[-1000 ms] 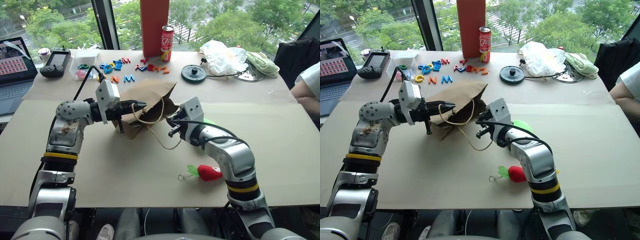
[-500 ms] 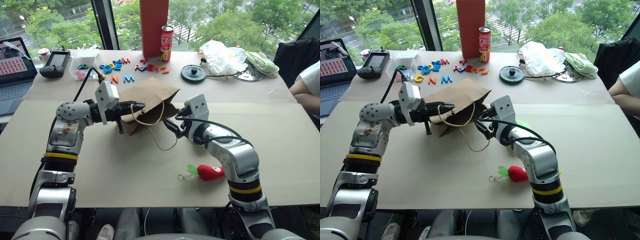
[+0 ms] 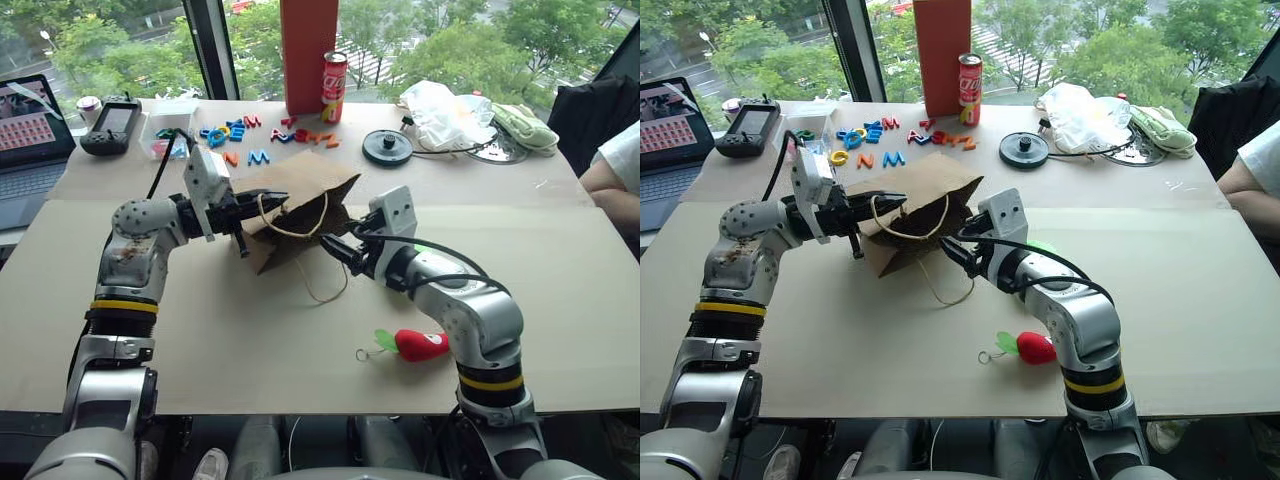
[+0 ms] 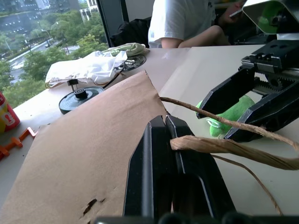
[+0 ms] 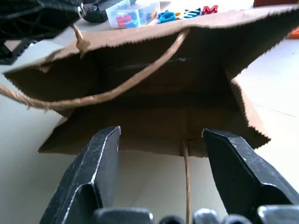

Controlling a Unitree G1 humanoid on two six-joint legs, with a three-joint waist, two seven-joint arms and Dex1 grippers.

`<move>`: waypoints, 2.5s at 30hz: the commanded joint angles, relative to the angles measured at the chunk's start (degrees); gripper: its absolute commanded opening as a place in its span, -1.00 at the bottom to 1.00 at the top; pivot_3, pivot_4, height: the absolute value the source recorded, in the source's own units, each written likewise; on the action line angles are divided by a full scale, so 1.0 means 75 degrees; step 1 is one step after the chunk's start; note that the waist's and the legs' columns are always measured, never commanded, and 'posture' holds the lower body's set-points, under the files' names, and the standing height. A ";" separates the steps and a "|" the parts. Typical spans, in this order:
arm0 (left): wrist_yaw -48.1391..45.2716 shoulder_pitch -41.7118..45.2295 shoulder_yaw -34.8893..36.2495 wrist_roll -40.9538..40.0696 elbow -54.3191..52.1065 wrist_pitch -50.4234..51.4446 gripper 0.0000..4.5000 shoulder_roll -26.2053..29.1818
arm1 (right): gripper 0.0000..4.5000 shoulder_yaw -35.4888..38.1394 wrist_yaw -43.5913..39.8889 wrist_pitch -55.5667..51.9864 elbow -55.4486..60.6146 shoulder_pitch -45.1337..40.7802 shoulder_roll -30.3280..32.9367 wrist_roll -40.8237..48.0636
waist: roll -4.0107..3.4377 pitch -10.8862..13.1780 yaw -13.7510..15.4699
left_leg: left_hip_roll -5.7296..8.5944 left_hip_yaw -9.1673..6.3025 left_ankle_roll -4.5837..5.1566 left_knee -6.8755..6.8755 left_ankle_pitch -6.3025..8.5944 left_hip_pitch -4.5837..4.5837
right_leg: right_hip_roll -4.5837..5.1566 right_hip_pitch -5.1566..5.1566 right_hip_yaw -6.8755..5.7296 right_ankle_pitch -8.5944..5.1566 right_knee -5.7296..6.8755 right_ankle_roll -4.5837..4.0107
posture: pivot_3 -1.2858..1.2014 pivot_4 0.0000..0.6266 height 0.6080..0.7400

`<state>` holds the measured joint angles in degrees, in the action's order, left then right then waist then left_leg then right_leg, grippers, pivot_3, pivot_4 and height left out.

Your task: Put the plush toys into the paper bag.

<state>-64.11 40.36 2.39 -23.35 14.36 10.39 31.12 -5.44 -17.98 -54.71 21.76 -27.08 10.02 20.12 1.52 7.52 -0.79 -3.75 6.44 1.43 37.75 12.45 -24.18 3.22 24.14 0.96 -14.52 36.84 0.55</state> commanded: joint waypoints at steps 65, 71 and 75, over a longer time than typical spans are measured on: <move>0.1177 0.0207 0.0659 -0.0710 -0.0427 0.1140 -0.99 -0.0358 | -0.98 0.1610 -0.0071 -0.2081 0.0935 -0.0503 0.1137 0.0145 | -0.0002 0.0001 0.0009 | 0.0004 -0.0002 -0.0006 -0.0010 -0.0003 -0.0004 | 0.0007 0.0004 -0.0006 0.0001 -0.0007 0.0000 | 0.03 -0.52 0.98; 0.1137 0.0243 0.0606 -0.0683 -0.0323 0.1076 -0.99 -0.0432 | -0.31 0.1101 -0.1116 -0.1793 0.1076 0.0452 0.3661 0.0053 | -0.0002 0.0001 0.0023 | 0.0007 -0.0003 -0.0003 -0.0013 -0.0001 -0.0005 | 0.0008 -0.0001 -0.0005 0.0000 -0.0021 0.0000 | 0.03 -0.52 0.98; 0.1123 0.0278 0.0608 -0.0680 -0.0286 0.1066 -0.99 -0.0447 | 0.24 0.1255 -0.1176 -0.2196 0.0955 0.0417 0.3679 0.0380 | -0.0002 0.0002 -0.0044 | 0.0003 -0.0005 -0.0002 -0.0013 -0.0001 0.0002 | 0.0001 0.0001 0.0013 0.0000 -0.0020 0.0001 | 0.03 -0.52 0.98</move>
<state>-55.36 41.39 6.29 -28.38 13.04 19.25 27.32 2.83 -26.33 -70.64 27.61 -23.02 37.64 21.76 1.50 7.53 -1.12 -3.73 6.35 1.41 37.65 12.44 -24.13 3.21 24.14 1.08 -14.52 36.73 0.56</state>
